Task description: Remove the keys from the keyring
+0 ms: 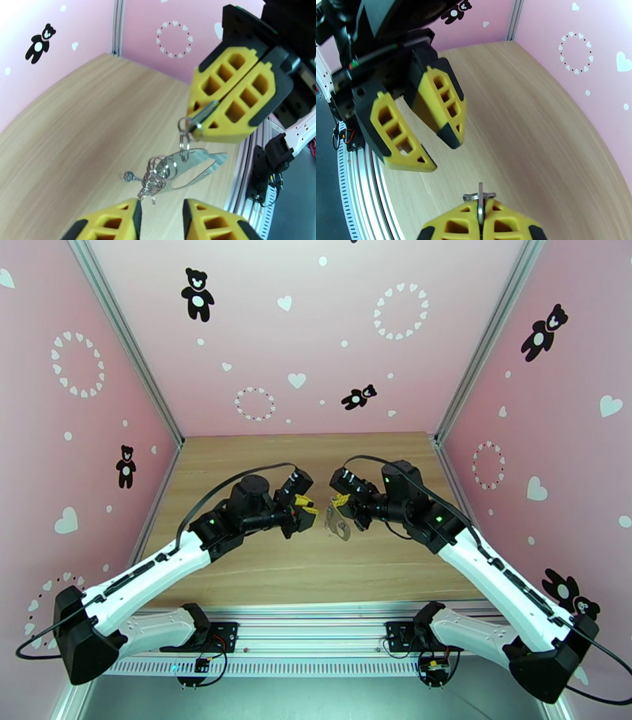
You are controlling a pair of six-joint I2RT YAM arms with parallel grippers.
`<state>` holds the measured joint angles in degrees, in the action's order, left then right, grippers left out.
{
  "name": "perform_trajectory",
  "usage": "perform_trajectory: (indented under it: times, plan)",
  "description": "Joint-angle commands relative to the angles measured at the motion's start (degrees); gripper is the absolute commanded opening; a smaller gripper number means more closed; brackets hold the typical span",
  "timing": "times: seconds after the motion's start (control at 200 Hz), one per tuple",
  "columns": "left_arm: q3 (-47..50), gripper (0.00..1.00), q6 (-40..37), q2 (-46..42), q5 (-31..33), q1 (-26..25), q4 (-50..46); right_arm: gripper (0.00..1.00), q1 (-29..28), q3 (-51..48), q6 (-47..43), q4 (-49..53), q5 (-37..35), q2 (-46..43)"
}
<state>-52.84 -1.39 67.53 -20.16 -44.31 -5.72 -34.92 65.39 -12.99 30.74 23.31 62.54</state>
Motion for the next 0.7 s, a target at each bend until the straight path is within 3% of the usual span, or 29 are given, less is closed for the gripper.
perform_trajectory:
  times: [0.0,0.17,0.696]
  plan:
    - [4.7,0.37,-0.1,-1.3,-2.3,0.3,17.7,0.01,0.0,3.3,3.1,2.1,0.1,0.9]
    - [9.8,0.38,-2.3,0.2,-3.2,-0.2,27.8,0.01,0.1,4.4,5.3,2.6,0.9,1.5]
    - [9.9,0.36,-0.8,7.1,-2.7,-0.6,36.1,0.01,0.1,6.3,5.5,4.9,1.5,2.7]
